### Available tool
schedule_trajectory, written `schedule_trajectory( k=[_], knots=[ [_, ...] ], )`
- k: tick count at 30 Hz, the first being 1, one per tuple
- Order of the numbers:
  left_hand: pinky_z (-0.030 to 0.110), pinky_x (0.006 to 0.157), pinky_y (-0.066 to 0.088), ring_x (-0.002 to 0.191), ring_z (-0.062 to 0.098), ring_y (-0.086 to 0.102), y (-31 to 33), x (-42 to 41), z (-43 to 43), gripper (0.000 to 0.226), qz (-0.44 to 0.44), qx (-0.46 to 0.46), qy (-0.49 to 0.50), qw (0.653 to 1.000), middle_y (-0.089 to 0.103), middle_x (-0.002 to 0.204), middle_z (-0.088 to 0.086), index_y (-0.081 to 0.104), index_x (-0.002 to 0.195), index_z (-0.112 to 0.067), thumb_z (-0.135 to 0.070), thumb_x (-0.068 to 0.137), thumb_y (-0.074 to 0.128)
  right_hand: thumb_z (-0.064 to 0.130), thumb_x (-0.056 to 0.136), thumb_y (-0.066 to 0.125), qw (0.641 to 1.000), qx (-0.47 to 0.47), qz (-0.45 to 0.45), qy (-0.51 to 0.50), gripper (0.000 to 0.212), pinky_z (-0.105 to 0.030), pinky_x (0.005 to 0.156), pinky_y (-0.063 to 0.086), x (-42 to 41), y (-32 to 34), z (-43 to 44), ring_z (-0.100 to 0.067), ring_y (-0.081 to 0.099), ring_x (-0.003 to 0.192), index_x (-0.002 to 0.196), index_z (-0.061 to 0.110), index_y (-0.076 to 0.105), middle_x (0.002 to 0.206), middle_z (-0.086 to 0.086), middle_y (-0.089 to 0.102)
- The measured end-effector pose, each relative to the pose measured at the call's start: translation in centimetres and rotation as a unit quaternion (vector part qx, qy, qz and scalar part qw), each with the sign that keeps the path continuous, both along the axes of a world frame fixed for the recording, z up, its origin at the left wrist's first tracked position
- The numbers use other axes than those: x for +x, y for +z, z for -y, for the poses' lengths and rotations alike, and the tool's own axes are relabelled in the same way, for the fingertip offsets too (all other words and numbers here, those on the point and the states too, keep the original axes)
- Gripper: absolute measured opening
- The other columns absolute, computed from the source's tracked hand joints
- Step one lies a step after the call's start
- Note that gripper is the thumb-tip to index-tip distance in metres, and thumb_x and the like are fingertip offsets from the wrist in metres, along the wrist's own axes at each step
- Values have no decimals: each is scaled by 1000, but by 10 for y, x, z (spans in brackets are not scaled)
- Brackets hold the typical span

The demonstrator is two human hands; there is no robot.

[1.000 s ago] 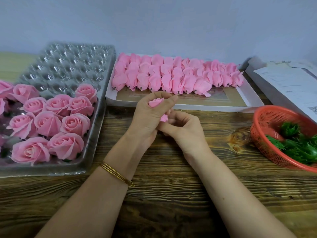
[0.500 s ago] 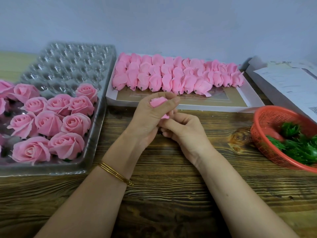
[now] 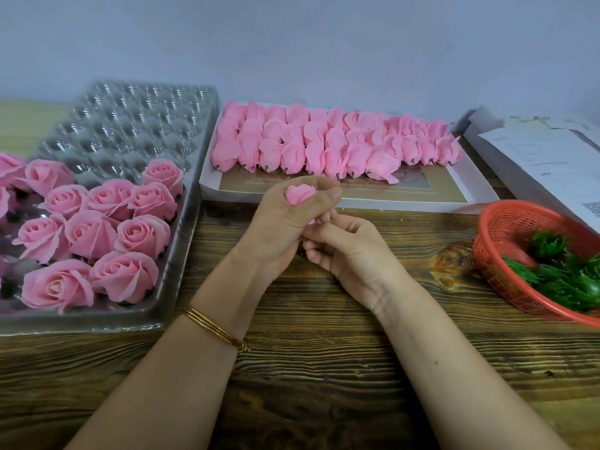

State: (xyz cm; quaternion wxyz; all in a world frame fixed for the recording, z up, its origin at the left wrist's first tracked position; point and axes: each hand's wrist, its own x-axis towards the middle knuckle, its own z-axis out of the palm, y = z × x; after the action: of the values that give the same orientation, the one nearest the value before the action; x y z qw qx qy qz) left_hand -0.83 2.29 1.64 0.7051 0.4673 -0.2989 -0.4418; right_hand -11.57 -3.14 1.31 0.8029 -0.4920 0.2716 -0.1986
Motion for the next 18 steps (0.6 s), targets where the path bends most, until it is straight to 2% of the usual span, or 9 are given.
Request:
schedule_trajectory(
  k=[2, 5, 7, 9, 11, 14, 18],
  knots=[
    [23, 68, 52, 64, 11, 57, -1, 0, 0, 13, 14, 14, 28, 999, 54, 59, -1, 69, 94, -11, -12, 82, 73, -4, 83, 65, 1000, 12, 2, 11, 24, -20, 63, 53, -1, 2, 2, -12, 58, 65, 67, 14, 69, 68, -3, 61],
    [22, 61, 52, 61, 9, 57, -5, -2, 1, 10, 67, 31, 90, 993, 59, 63, -1, 68, 89, -15, -8, 86, 74, 15, 68, 59, 999, 53, 1, -5, 8, -24, 63, 53, -2, 6, 4, -15, 58, 66, 67, 14, 67, 71, -4, 63],
    [21, 58, 51, 61, 8, 58, -7, -3, 2, 15, 120, 40, 116, 985, 61, 67, -2, 67, 88, -17, -6, 84, 76, 26, 65, 58, 998, 62, -7, -31, 19, -26, 62, 53, -3, 6, 5, -16, 59, 64, 76, 11, 64, 68, -4, 63],
    [24, 59, 53, 65, 9, 61, -8, -6, 1, 21, 159, 48, 121, 979, 63, 73, 0, 67, 91, -19, -3, 81, 76, 33, 67, 60, 997, 57, -19, -38, 28, -26, 60, 53, -2, 6, 5, -15, 61, 60, 82, 11, 65, 64, -2, 62],
    [22, 57, 53, 63, 8, 62, -7, -9, 0, 23, 173, 44, 108, 978, 65, 71, -3, 65, 93, -18, -1, 81, 75, 37, 69, 62, 998, 40, -27, -33, 30, -26, 62, 55, -1, 6, 3, -14, 63, 60, 87, 13, 69, 67, -3, 63],
    [14, 53, 49, 58, -1, 61, -6, -12, 0, 21, 205, 41, 93, 973, 65, 66, -13, 65, 92, -18, -1, 82, 74, 35, 84, 65, 999, 19, -35, -35, 17, -29, 69, 55, 0, 7, 2, -13, 63, 64, 84, 21, 73, 78, -6, 65],
    [21, 64, 52, 72, 4, 66, -7, -15, 0, 27, 248, 47, 88, 964, 68, 76, -13, 65, 88, -28, -4, 80, 76, 32, 92, 59, 998, 22, -44, -41, 16, -28, 70, 55, 1, 8, 2, -15, 64, 75, 85, 23, 70, 82, -3, 69]
  ],
)
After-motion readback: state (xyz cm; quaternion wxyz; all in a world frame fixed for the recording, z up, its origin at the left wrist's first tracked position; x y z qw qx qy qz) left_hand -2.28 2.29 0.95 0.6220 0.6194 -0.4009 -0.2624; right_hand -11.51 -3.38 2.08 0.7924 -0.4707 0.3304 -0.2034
